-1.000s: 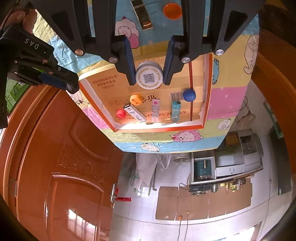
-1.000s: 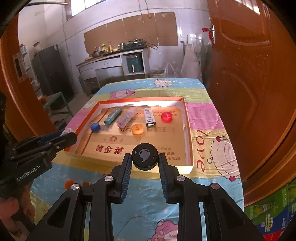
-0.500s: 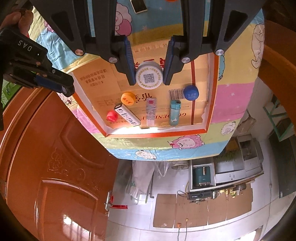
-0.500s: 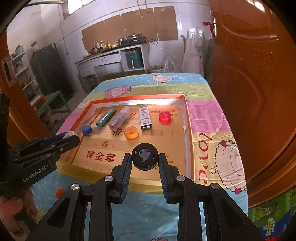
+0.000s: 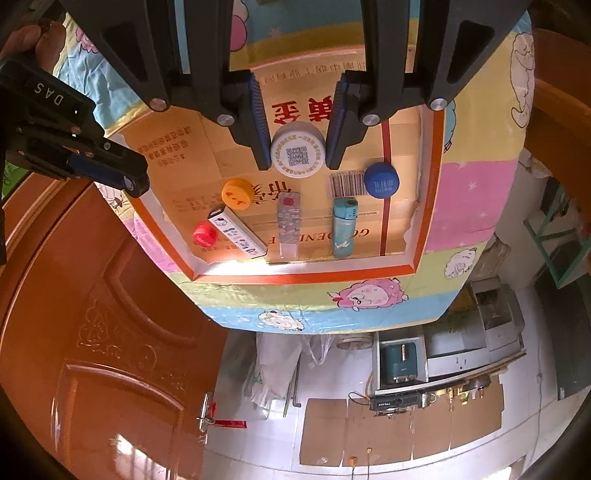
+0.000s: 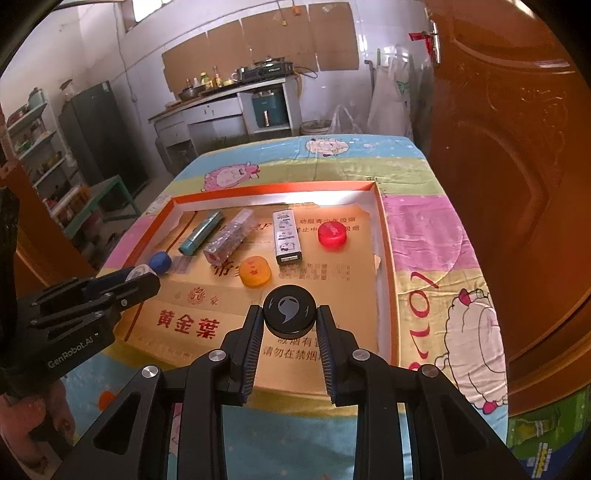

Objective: Organize rigid objects
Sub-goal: 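Lower the white cap with the left tool while the right tool lowers the black cap, then open both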

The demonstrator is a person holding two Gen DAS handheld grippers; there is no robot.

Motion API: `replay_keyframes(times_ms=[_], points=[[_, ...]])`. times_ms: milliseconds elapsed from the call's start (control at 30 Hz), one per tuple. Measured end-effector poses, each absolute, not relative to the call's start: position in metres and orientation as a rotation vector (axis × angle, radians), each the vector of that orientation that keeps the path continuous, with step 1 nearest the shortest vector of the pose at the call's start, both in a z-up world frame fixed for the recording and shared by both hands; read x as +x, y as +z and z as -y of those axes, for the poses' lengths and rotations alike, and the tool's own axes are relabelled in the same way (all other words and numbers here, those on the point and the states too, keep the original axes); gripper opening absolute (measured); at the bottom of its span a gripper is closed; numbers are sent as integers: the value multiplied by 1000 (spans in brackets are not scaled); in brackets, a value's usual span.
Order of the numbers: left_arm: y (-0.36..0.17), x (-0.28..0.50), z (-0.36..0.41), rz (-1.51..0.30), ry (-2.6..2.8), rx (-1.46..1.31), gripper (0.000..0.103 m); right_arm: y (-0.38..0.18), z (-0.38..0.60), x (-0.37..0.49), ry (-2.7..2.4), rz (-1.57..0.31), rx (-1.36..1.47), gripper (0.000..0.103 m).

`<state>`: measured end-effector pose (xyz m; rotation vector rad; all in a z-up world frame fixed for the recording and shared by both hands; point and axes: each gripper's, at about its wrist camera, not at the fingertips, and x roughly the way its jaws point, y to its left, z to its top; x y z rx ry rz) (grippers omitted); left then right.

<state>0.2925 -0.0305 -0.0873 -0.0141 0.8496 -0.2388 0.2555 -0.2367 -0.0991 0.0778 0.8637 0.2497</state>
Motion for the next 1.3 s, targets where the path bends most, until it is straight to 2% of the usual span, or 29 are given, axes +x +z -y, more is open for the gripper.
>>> replay_keyframes(times_ms=[1300], points=[[-128,338,35,-929,-213,-10,31,-140,232,316,278,-946,45,30]])
